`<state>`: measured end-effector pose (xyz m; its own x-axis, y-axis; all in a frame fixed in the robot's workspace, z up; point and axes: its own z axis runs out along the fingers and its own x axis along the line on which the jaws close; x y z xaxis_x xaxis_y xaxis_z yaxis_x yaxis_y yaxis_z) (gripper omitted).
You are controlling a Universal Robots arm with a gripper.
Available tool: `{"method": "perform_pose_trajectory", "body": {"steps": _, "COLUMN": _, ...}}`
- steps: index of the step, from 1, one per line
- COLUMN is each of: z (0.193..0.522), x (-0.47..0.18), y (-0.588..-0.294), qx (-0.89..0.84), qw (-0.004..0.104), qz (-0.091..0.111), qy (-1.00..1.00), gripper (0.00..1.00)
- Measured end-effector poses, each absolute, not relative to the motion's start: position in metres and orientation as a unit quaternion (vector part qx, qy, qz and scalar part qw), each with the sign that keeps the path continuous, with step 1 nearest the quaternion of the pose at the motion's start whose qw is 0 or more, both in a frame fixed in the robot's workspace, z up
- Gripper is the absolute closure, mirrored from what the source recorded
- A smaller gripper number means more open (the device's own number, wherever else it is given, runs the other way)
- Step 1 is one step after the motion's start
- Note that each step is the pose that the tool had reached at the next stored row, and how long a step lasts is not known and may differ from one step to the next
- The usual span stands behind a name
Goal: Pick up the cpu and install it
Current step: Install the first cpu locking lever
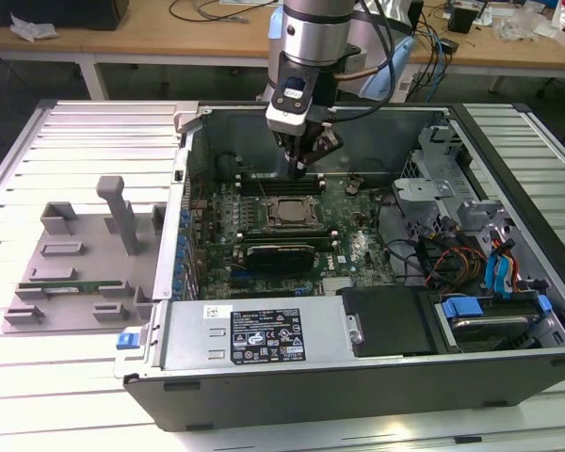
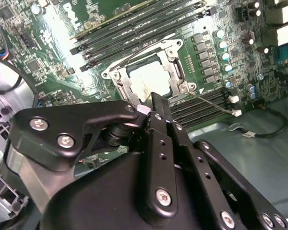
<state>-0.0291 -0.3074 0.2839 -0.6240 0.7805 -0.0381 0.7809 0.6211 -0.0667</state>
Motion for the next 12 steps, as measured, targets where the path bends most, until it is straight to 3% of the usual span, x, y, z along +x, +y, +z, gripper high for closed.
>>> {"method": "perform_pose_trajectory", "body": {"steps": 12, "z": 0.2839, "x": -0.0291, "y": -0.3074, "qx": 0.358, "qw": 0.006, "qz": -0.038, "qy": 0.933, "gripper": 0.89}}
